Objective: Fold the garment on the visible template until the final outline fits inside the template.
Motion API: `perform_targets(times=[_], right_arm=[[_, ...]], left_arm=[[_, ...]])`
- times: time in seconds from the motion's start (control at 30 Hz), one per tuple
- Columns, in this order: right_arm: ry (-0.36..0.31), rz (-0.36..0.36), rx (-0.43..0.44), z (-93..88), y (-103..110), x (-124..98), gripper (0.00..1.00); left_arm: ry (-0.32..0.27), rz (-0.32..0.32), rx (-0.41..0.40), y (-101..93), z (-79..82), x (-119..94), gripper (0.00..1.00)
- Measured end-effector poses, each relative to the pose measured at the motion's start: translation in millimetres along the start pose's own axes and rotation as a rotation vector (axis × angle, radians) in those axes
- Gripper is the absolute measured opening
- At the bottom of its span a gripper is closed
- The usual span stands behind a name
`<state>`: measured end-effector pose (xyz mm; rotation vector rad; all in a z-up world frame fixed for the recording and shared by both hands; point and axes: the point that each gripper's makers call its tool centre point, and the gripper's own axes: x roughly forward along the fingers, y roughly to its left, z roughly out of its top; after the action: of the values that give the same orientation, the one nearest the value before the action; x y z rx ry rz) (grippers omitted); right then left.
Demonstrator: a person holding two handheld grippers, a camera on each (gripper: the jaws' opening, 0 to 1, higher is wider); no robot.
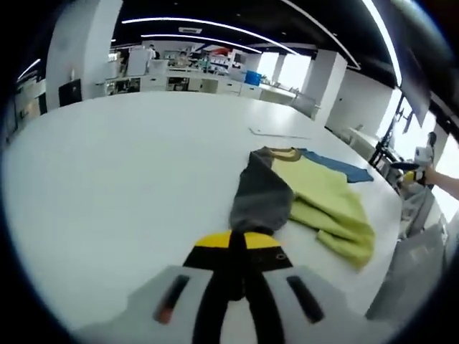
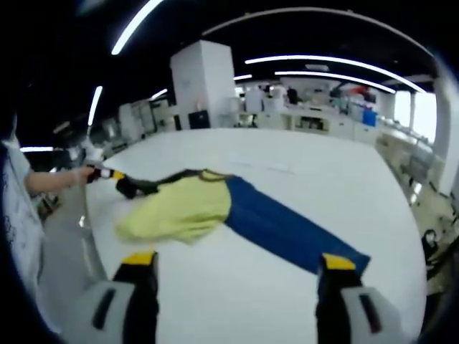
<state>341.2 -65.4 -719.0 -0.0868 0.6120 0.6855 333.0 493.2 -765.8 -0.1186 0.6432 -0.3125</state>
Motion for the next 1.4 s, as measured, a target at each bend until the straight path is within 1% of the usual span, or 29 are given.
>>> perform_targets(times=[0.07,0.1,0.13,0.17,0.23,0.27,0.3,0.4,0.43,0.47,0.57,0.6,0.63,0.73,0.87,0.9,1.0,1.03,1.07,1.2,1.27,1.3,1.33,1.4], right_arm=[[0.008,0.0,0.001,-2.2,-1,2,0.92],[0.01,0.0,0.004,-2.7,-1,3,0.92],[0.013,0.001,0.006,-3.3,-1,4,0.92],[0.016,-0.001,0.007,-3.8,-3,6,0.92],[0.022,-0.001,0.012,-5.1,-3,7,0.92],[0.023,-0.001,0.013,-5.4,-3,7,0.92],[0.028,0.0,0.016,-6.5,-4,9,0.92],[0.034,-0.003,0.021,-7.8,-9,13,0.92],[0.037,-0.004,0.024,-8.2,-11,14,0.92],[0.039,-0.004,0.024,-8.3,-11,15,0.91],[0.046,-0.002,0.026,-9.1,-10,15,0.91],[0.048,0.0,0.026,-9.8,-10,16,0.91],[0.049,0.001,0.027,-10.1,-10,17,0.91],[0.054,0.006,0.028,-11.3,-8,17,0.91],[0.055,0.007,0.032,-12.2,-9,18,0.91],[0.056,0.008,0.031,-12.3,-9,18,0.91],[0.05,0.011,0.03,-10.6,-8,18,0.91],[0.049,0.009,0.029,-10.1,-7,18,0.91],[0.045,0.01,0.029,-9.3,-7,18,0.91],[0.037,0.008,0.03,-8.7,-8,17,0.91],[0.032,0.008,0.031,-7.6,-6,16,0.91],[0.031,0.009,0.031,-6.9,-5,16,0.91],[0.03,0.008,0.031,-6.7,-5,16,0.91],[0.028,0.006,0.031,-7.3,-6,15,0.91]], left_arm=[[0.018,0.019,0.018,15.9,4.6,6,0.01],[0.028,0.026,0.021,28.5,6.9,10,0.01],[0.032,0.032,0.021,36.2,8.4,12,0.01],[0.036,0.037,0.016,42.5,9.9,15,0.01],[0.043,0.046,0.019,49.3,10.6,19,0.01],[0.053,0.062,0.02,49.5,4.8,14,0.01],[0.057,0.065,0.023,51.4,4.3,15,0.01],[0.1,0.095,0.036,50.2,-3.3,18,0.01],[0.106,0.102,0.038,51.1,-5.0,19,0.01],[0.116,0.106,0.029,57.8,-7.0,22,0.01],[0.164,0.129,0.015,65.3,-16.6,25,0.01],[0.162,0.126,0.021,66.6,-17.8,27,0.01],[0.174,0.133,0.014,69.9,-20.8,27,0.01],[0.174,0.134,0.002,74.6,-25.6,30,0.02],[0.176,0.128,-0.002,75.6,-28.5,30,0.05],[0.176,0.127,-0.007,75.4,-29.2,30,0.07],[0.171,0.129,-0.001,77.0,-31.5,30,0.19],[0.176,0.127,0.003,76.9,-33.1,30,0.19],[0.185,0.123,0.002,76.6,-35.5,30,0.18],[0.181,0.12,-0.005,80.7,-37.7,31,0.16],[0.187,0.124,-0.002,77.7,-39.2,29,0.1],[0.183,0.126,-0.002,78.2,-37.9,27,0.06],[0.165,0.123,-0.013,78.1,-33.4,25,0.0],[0.141,0.131,-0.011,75.7,-25.6,22,0.0]])
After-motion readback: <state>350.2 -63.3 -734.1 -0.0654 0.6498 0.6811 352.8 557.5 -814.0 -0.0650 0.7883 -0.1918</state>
